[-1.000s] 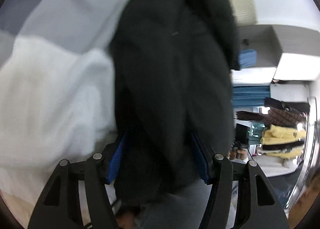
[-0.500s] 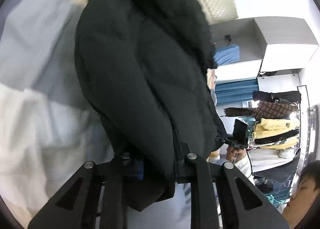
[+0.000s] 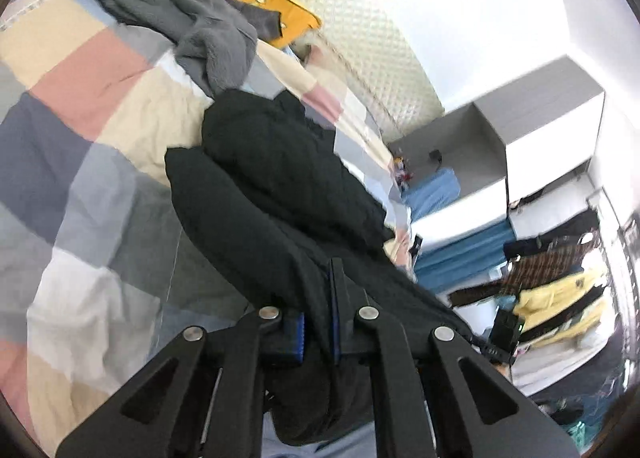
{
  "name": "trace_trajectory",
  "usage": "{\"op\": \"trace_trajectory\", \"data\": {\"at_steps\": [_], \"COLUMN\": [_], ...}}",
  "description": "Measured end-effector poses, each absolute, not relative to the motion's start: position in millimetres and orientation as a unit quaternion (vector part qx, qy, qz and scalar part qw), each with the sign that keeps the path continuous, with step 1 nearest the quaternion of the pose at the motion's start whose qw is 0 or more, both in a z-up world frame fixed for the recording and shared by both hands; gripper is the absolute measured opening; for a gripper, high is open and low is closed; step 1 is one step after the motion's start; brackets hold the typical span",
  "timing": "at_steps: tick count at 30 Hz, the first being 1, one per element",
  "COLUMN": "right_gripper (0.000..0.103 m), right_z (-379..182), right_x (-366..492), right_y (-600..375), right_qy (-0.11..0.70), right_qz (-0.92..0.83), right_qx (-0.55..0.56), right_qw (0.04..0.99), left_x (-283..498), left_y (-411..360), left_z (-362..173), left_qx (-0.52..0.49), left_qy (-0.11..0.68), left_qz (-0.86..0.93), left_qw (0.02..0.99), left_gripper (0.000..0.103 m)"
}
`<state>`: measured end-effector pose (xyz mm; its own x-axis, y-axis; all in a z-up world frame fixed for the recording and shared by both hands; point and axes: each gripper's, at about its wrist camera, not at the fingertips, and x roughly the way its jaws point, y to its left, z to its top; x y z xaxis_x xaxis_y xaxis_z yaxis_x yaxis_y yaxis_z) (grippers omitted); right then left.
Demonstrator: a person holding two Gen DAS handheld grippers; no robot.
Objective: Fold large clothes
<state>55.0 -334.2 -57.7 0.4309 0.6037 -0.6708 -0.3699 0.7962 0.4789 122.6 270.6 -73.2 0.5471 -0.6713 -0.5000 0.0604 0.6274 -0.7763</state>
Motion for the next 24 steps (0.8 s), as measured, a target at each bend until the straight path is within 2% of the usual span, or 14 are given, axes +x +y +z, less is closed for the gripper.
{"op": "trace_trajectory", "data": {"at_steps": [6,9,15,18,24], "right_gripper": [0.009,0.008,0.008,0.008,0.008], "right_z": [-32.0,-24.5,2.7,13.4,10.9], "right_x": [8.9,-13.5,-31.9,-25.5,-2.3], "right_y": [-345.5,-345.4,-344.0,-346.2,-346.2], "right_qy": [0.373,0.350,0.365,0.373,0.360], "right_qz": [0.290,0.286,0.247,0.220,0.183], "right_qx": [0.214,0.257,0.274,0.271,0.332], "right_qw": [0.855,0.854,0.855,0.860,0.853], "left_x": [94.9,77.9,54.6,63.4,90.5], "left_y": [263.9,276.0,272.9,263.0,258.9], "left_z": [-57.4,-54.3,-32.6,-20.7,-19.3], "left_qx": [-0.382,-0.424,-0.416,-0.388,-0.374], "left_qy": [0.405,0.410,0.437,0.449,0.467], "left_qz": [-0.223,-0.216,-0.199,-0.200,-0.174], "left_qw": [0.801,0.778,0.772,0.779,0.782], "left_gripper": [0.008,0.008,0.008,0.009,0.009]}}
